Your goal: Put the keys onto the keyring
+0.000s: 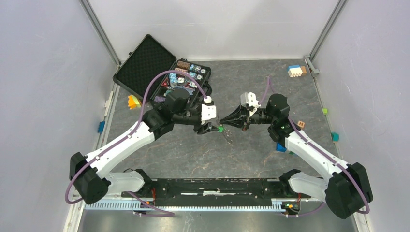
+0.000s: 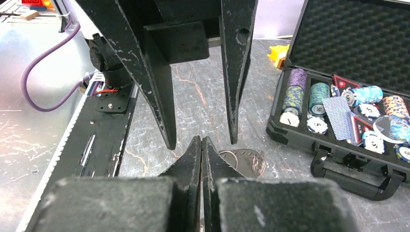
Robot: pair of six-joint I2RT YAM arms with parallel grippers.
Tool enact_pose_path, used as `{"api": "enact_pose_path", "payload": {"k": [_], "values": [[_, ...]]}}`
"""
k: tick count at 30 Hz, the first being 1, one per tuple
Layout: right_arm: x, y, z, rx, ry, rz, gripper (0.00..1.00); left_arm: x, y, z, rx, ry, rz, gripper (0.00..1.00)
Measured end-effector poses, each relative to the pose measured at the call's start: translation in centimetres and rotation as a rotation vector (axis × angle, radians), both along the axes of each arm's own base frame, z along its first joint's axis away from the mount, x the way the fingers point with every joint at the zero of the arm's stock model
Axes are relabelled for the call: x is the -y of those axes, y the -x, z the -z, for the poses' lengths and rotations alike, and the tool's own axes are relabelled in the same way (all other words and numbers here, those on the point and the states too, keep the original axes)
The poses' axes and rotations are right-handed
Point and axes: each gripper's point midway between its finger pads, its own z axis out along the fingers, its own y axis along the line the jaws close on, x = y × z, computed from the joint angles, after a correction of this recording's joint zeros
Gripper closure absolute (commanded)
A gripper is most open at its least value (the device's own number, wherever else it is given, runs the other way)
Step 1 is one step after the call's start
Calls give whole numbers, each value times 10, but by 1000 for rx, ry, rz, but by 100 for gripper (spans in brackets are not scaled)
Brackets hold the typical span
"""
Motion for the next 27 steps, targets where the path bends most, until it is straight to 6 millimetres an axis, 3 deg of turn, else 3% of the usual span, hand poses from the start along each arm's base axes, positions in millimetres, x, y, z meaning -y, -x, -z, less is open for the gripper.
{"api": "enact_pose_path", "payload": {"k": [8,17,27], "values": [[1,0,1,0,5,1,100,1,1,-10,5,0,13,69],[1,0,1,-1,6,1,100,4,1,1,-30,-23,28,75],[2,-1,3,-7,11,5,100,6,1,2,-41,-15,36,98]]}}
